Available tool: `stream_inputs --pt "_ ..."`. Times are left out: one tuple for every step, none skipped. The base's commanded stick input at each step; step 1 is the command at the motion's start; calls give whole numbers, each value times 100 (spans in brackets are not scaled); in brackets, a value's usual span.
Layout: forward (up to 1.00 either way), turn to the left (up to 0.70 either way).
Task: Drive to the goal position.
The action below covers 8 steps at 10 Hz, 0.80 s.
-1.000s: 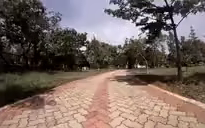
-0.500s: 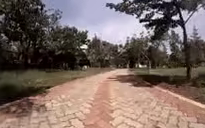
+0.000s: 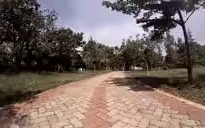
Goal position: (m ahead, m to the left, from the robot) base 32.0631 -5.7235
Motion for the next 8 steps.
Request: stream_inputs --pt "70 0" --pt "70 0" --pt "70 0" --pt "70 0" --pt "70 0" --pt "70 0" --pt "70 0" --pt "70 0"
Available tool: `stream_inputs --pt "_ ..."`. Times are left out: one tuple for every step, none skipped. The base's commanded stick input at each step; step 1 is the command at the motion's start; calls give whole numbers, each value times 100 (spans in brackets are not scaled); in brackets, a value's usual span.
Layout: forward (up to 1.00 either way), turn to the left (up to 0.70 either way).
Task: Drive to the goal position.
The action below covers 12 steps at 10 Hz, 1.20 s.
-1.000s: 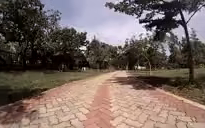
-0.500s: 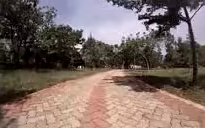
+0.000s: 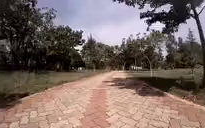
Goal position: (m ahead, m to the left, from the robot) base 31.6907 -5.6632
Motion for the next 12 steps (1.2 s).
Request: stream_inputs --pt "70 0" --pt "70 0" --pt "70 0" --pt "70 0" --pt "70 0" --pt "70 0" --pt "70 0" --pt "70 -13" --pt "70 -35" --pt "70 -35" --pt "70 -29" --pt "70 -13"
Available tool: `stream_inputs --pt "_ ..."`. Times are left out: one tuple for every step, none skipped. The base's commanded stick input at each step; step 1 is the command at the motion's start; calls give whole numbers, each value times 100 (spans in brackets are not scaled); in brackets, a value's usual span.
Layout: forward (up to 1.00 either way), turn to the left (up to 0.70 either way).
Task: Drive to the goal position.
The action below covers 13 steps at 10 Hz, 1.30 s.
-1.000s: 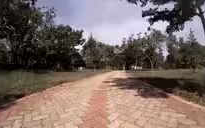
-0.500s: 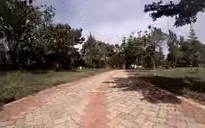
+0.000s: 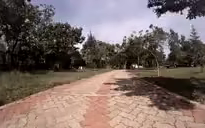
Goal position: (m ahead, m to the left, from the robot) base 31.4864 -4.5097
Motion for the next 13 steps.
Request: stream_inputs --pt "70 0" --pt "70 0" --pt "70 0" --pt "70 0" --pt "70 0" --pt "70 0" --pt "70 0" --pt "70 0" --pt "70 0" --pt "70 0" --pt "70 0" --pt "70 0" --pt "70 0"
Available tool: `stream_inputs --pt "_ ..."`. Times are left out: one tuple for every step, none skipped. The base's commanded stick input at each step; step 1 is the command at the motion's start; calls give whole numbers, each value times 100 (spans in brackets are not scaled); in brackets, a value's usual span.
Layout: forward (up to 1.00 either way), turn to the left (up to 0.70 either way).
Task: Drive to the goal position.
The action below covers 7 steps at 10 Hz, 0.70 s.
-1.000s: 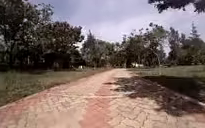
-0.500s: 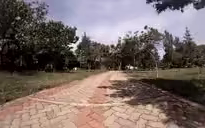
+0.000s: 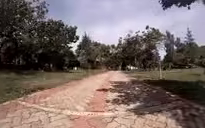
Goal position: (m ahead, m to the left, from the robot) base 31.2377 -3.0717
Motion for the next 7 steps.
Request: stream_inputs --pt "70 0" --pt "70 0" --pt "70 0" --pt "70 0" --pt "70 0" --pt "70 0" --pt "70 0"
